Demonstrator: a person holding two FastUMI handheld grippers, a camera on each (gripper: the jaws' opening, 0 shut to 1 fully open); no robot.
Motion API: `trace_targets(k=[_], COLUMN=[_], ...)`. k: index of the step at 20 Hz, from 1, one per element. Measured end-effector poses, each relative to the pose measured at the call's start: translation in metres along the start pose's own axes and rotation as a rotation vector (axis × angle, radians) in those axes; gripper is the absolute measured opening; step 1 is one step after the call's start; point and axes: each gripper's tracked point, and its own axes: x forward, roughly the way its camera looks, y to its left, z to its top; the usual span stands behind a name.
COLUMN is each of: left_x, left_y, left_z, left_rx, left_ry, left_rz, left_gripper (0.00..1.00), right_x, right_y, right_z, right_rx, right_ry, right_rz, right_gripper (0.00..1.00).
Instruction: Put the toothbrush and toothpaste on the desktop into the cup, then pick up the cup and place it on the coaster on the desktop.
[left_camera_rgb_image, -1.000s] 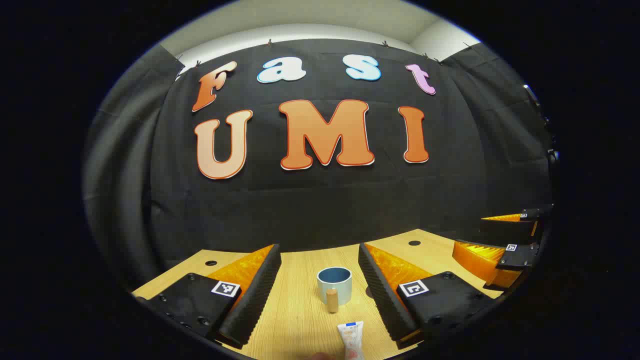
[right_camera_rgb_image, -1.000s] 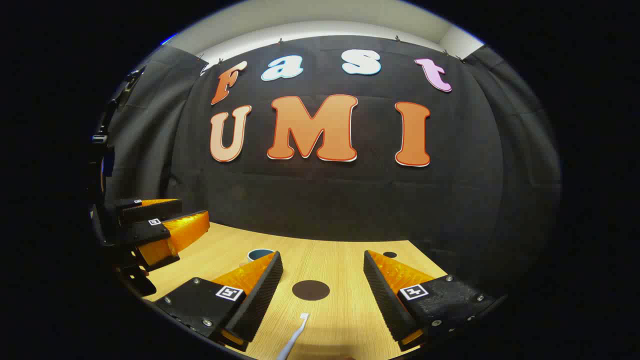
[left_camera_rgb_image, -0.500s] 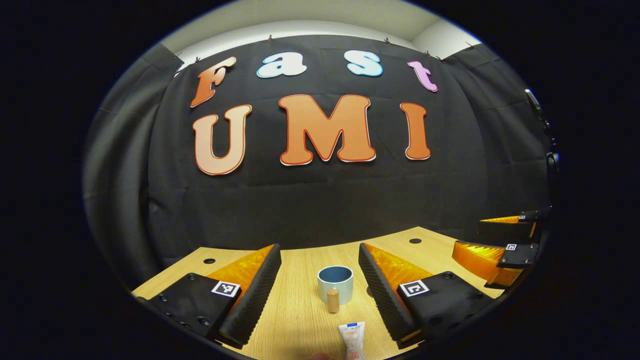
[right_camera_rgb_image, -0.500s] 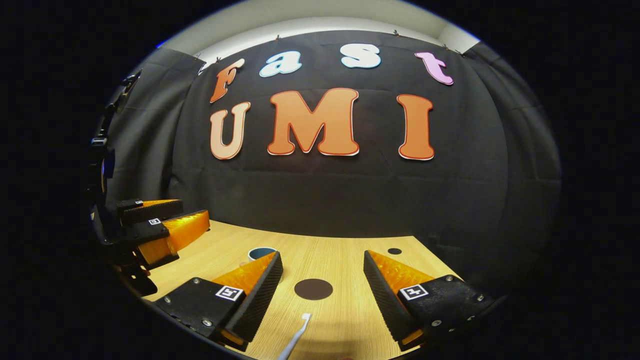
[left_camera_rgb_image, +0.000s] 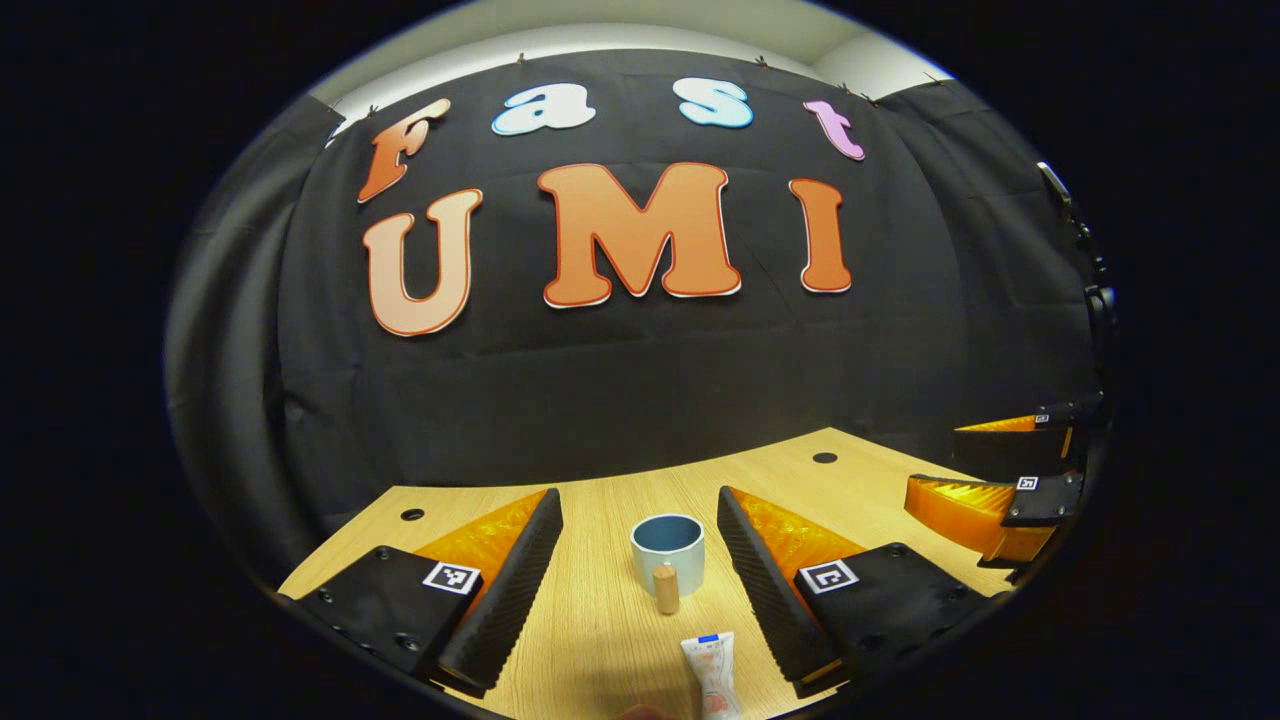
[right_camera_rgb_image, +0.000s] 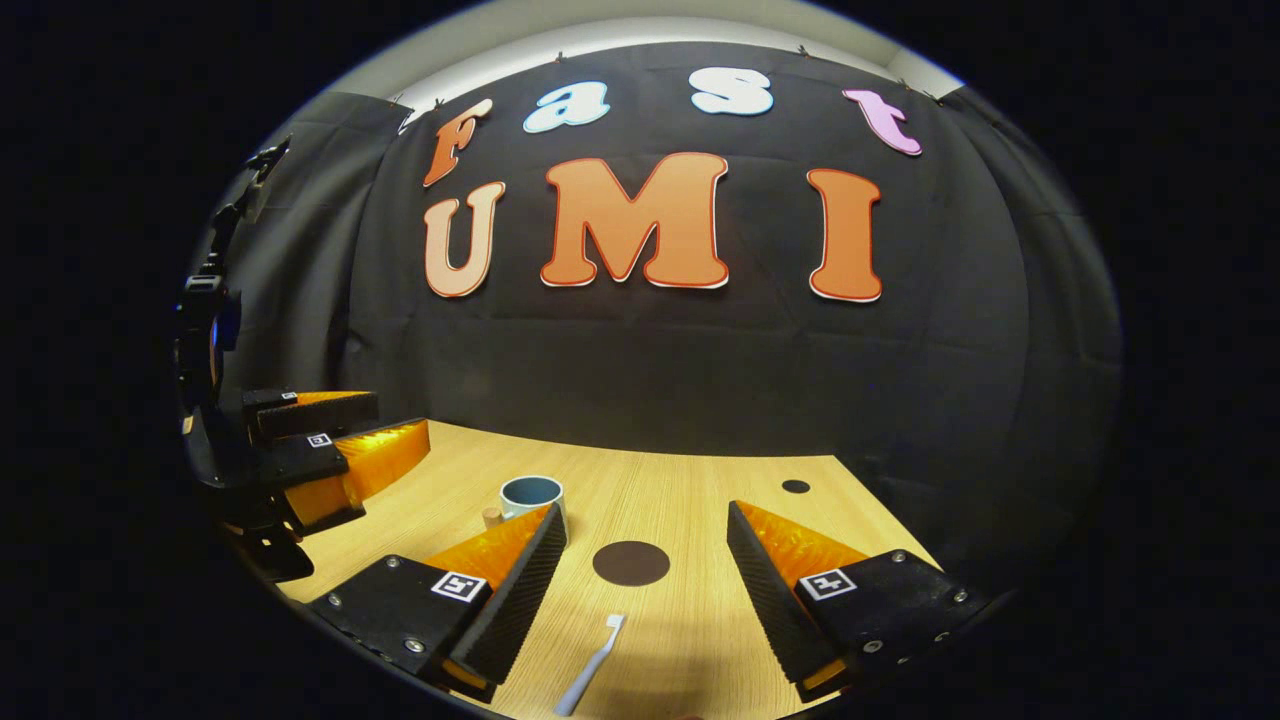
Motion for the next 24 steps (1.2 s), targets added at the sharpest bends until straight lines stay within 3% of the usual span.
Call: trace_targets(k=[8,14,19,24], left_x=[0.011,0.011,0.017,0.01], left_y=[-0.021,-0.031,-0.043,-0.044], left_z=[-0.039,-0.067,-0.107,-0.117], left_rx=[0.003,0.009,-0.011,-0.031], left_ry=[0.205,0.358,0.496,0.661], left_rz=[-0.093,-0.147,-0.196,-0.223], left_gripper=[1.0,1.0,1.0,1.0], right_x=[0.005,0.01,0.01,0.009], right_y=[-0.005,0.0,0.006,0.008], right_z=[-0.019,-0.065,-0.084,-0.101], right_rx=[0.007,0.023,0.032,0.06], right_ry=[0.166,0.402,0.506,0.627], right_rz=[0.017,0.071,0.099,0.113], right_gripper=[0.96,0.94,0.89,0.89])
